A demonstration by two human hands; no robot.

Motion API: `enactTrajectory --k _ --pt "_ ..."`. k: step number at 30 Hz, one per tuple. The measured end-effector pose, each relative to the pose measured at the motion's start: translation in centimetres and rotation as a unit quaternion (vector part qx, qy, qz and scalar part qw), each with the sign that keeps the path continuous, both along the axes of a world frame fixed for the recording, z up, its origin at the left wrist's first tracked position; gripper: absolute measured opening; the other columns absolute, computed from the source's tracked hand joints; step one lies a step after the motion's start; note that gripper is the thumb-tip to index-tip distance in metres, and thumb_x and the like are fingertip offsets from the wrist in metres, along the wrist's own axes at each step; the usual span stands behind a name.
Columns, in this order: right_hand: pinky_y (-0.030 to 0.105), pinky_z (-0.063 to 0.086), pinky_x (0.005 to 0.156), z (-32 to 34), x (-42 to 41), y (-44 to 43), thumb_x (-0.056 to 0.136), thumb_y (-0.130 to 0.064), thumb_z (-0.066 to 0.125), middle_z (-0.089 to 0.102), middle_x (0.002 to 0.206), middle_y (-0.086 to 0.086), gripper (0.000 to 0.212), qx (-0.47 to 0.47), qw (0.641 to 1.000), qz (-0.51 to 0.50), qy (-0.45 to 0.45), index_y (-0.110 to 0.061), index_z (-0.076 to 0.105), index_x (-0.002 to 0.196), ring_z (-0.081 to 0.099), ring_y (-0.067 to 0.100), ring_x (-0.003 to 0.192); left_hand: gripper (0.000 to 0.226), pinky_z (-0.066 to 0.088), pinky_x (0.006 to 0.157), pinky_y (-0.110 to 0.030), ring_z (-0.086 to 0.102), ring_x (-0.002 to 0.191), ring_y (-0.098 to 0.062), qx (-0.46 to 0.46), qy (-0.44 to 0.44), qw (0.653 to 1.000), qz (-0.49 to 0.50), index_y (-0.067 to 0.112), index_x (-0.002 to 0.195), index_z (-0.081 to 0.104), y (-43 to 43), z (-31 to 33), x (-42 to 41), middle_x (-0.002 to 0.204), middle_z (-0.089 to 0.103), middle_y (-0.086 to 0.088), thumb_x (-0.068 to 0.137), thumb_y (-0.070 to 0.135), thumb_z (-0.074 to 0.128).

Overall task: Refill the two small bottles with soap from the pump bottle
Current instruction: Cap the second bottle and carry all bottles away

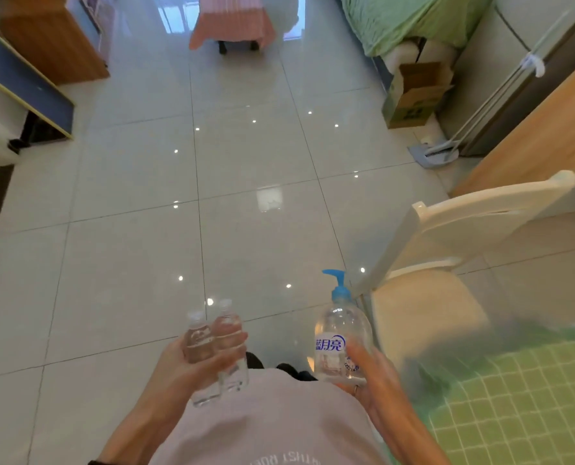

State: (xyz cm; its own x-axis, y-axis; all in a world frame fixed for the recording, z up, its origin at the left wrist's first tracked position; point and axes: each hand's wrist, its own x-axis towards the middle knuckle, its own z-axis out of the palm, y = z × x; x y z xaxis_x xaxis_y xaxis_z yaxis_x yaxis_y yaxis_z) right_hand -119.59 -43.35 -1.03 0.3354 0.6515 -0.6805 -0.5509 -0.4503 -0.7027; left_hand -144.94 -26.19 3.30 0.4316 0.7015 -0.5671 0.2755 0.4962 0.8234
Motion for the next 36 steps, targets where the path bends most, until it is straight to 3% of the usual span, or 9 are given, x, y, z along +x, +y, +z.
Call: enactTrajectory --k 2,9,14,17,20,24,27,32,36 --pt "0.052 0.059 0.099 0.0 1.5 2.3 0.056 -0.076 0.09 0.082 0.116 0.012 0.1 0.001 1.0 -0.015 -0.007 -0.018 0.07 0.135 0.08 0.034 0.108 0.06 0.062 0.076 -0.02 0.079 0.109 -0.019 0.008 0.009 1.0 -0.006 0.023 0.116 0.08 2.8 -0.2 1.7 0.115 0.082 -0.006 0.059 0.03 0.098" --pt "0.034 0.064 0.078 0.1 7.5 12.9 0.072 -0.059 0.09 0.084 0.113 0.009 0.074 0.003 0.997 -0.074 -0.005 -0.024 0.068 0.133 0.081 0.029 0.104 0.06 0.063 0.083 -0.028 0.077 0.114 -0.02 -0.001 0.006 0.997 -0.072 0.027 0.118 0.08 14.8 -1.0 9.9 0.118 0.082 -0.005 0.061 0.034 0.099" --pt "0.059 0.056 0.107 -0.1 12.5 21.4 0.07 -0.065 0.081 0.082 0.117 0.009 0.081 0.001 0.994 -0.111 -0.017 -0.028 0.065 0.14 0.079 0.034 0.109 0.054 0.063 0.082 -0.025 0.077 0.114 -0.021 -0.011 -0.018 0.991 -0.133 0.028 0.119 0.079 25.4 -1.2 17.9 0.119 0.082 -0.004 0.067 0.028 0.096" --pt "0.049 0.063 0.096 0.5 16.0 26.0 0.058 -0.074 0.091 0.081 0.122 0.008 0.099 0.011 0.989 -0.145 -0.007 -0.029 0.065 0.142 0.079 0.032 0.111 0.046 0.063 0.082 -0.029 0.078 0.111 -0.029 -0.01 -0.025 0.982 -0.187 0.027 0.116 0.081 31.1 -0.1 24.0 0.115 0.082 -0.008 0.071 0.023 0.093" --pt "0.031 0.066 0.084 0.8 19.7 29.8 0.068 -0.069 0.086 0.081 0.122 0.009 0.089 0.01 0.984 -0.176 -0.003 -0.022 0.066 0.141 0.079 0.029 0.111 0.045 0.062 0.092 -0.029 0.076 0.115 -0.025 -0.014 -0.042 0.969 -0.244 0.029 0.117 0.081 36.3 0.9 30.8 0.118 0.081 -0.008 0.075 0.016 0.088" --pt "0.039 0.065 0.085 1.4 24.8 33.1 0.082 -0.055 0.084 0.082 0.116 0.014 0.068 0.002 0.969 -0.246 0.007 -0.015 0.069 0.135 0.08 0.033 0.106 0.042 0.059 0.103 -0.031 0.075 0.119 -0.024 -0.008 -0.049 0.945 -0.324 0.016 0.116 0.081 40.8 1.8 40.0 0.121 0.08 -0.012 0.075 0.02 0.087" --pt "0.027 0.065 0.077 1.7 29.0 34.6 0.086 -0.053 0.078 0.083 0.115 0.01 0.063 0.008 0.958 -0.286 0.003 -0.014 0.069 0.134 0.081 0.025 0.106 0.034 0.061 0.096 -0.026 0.075 0.117 -0.024 0.006 -0.045 0.92 -0.39 0.019 0.117 0.081 42.9 1.7 46.9 0.121 0.08 -0.008 0.084 0.016 0.087" --pt "0.024 0.064 0.076 1.2 37.6 35.7 0.084 -0.054 0.078 0.083 0.116 0.006 0.057 0.017 0.946 -0.325 -0.001 -0.021 0.072 0.131 0.081 0.021 0.107 0.042 0.059 0.097 -0.04 0.072 0.116 -0.041 -0.013 -0.043 0.899 -0.435 0.024 0.117 0.081 44.7 0.8 58.5 0.12 0.08 -0.011 0.077 0.028 0.088" --pt "0.026 0.064 0.073 0.8 45.6 36.4 0.075 -0.053 0.082 0.083 0.112 0.01 0.065 0.02 0.942 -0.335 -0.013 -0.018 0.073 0.13 0.082 0.023 0.101 0.04 0.058 0.098 -0.039 0.075 0.117 -0.028 -0.01 -0.043 0.888 -0.459 0.025 0.117 0.08 45.8 0.3 67.2 0.121 0.078 -0.016 0.078 0.025 0.087"
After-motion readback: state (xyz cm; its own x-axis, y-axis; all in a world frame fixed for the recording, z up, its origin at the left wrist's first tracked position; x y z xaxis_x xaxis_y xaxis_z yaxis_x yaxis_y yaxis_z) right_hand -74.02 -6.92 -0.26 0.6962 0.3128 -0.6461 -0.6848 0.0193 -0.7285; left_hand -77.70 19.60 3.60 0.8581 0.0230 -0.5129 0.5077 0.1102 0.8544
